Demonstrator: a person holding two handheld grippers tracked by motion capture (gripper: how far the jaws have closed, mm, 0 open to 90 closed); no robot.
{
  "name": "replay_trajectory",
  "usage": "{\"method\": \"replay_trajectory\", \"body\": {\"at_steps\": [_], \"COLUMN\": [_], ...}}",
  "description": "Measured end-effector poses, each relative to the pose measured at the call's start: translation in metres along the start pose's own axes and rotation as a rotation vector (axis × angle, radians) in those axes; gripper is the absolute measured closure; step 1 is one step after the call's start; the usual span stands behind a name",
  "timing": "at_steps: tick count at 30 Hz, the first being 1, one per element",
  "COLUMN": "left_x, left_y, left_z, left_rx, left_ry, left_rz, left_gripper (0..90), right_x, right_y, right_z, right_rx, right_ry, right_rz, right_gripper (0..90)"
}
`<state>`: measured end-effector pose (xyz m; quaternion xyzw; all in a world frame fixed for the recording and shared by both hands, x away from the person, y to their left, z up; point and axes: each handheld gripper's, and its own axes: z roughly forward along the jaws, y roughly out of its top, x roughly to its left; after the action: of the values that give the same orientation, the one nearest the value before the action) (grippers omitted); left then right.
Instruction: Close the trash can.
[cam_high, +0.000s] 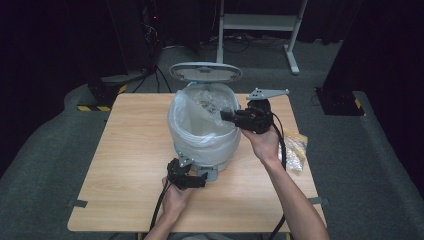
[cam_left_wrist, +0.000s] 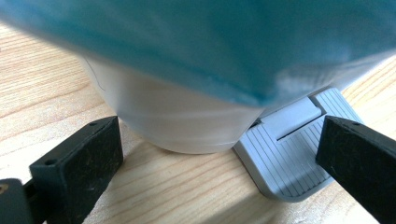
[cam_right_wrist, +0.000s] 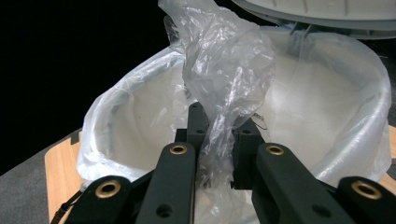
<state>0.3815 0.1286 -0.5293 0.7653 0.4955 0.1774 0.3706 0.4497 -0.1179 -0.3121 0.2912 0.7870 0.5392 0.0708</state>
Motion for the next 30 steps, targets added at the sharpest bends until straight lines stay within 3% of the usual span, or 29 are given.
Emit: {"method": "replay_trajectory", "body": {"at_steps": [10, 21, 30], "left_x": [0.0, 0.0, 0.0], "left_y": [0.0, 0.0, 0.0], "left_z": [0.0, 0.0, 0.0], "left_rx": [0.001, 0.001, 0.001], "left_ry": [-0.002, -0.004, -0.004], "left_rz": [-0.003, -0.005, -0.004], "left_gripper": [0.7, 0.8, 0.8], "right_x": [-0.003, -0.004, 0.0], "right_y": [-0.001, -0.002, -0.002], "right_z": [0.008, 0.013, 0.011], "right_rx": [0.023, 0.034, 0.02], "right_ry": [-0.008, -0.037, -0.033], "right_rz": [0.008, 0.005, -0.023], "right_gripper": [76.2, 45.9, 36.0]}}
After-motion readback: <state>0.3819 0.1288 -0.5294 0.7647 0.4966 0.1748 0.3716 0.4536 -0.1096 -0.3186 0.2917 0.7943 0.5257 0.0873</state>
